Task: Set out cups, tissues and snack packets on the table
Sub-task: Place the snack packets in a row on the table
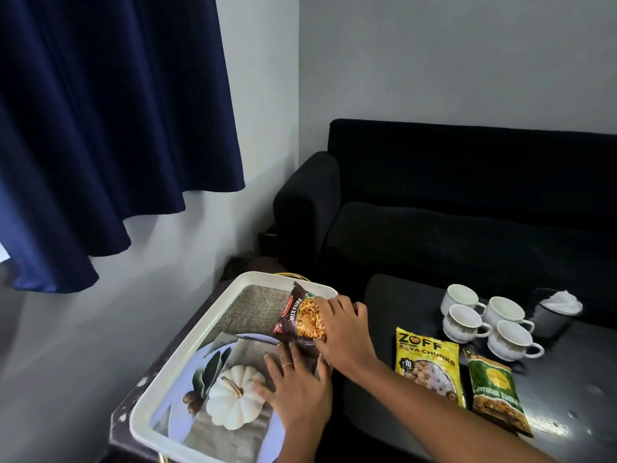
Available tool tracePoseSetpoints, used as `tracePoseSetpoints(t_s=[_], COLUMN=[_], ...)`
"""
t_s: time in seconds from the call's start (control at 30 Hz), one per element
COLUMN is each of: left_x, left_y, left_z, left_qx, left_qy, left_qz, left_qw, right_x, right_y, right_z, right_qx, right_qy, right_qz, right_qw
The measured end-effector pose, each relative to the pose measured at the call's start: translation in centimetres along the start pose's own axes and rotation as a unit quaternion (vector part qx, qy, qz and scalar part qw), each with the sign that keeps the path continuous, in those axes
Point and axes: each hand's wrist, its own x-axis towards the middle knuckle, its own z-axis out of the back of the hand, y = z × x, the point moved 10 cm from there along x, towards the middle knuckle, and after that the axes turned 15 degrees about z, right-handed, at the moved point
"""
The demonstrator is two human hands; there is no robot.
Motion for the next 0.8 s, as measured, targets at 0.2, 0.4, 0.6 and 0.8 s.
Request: tracePoseSetpoints(t_s=[0.2,0.4,0.6,0.8], left_x=[-0.2,-2.1,-7.8,-11.0], left_y=[-0.3,-3.4,-9.2,-10.8], left_z=[0.7,3.7,0.6,-1.5], left_qx=[0.015,-0.016,-0.438,-0.431], left_qy=[-0.003,-0.09,0.297,0.358], left_qz=[-0.002,-0.08,-0.053,-0.082], left_qw=[1.0,0.993,0.847,0.824], right_x=[-3.8,-8.7,-14.2,-18.6], right_y=[-1.7,-4.4,-6.6,-7.6], right_z=[3.8,7.8,9.5,10.0], right_qx=[0.053,0.093,0.139,0.181], right_qy=[-0.099,-0.203,-0.245,-0.194], right_qz=[-0.1,-0.184,-0.265,-0.3], right_qw=[0.989,0.957,0.922,0.916])
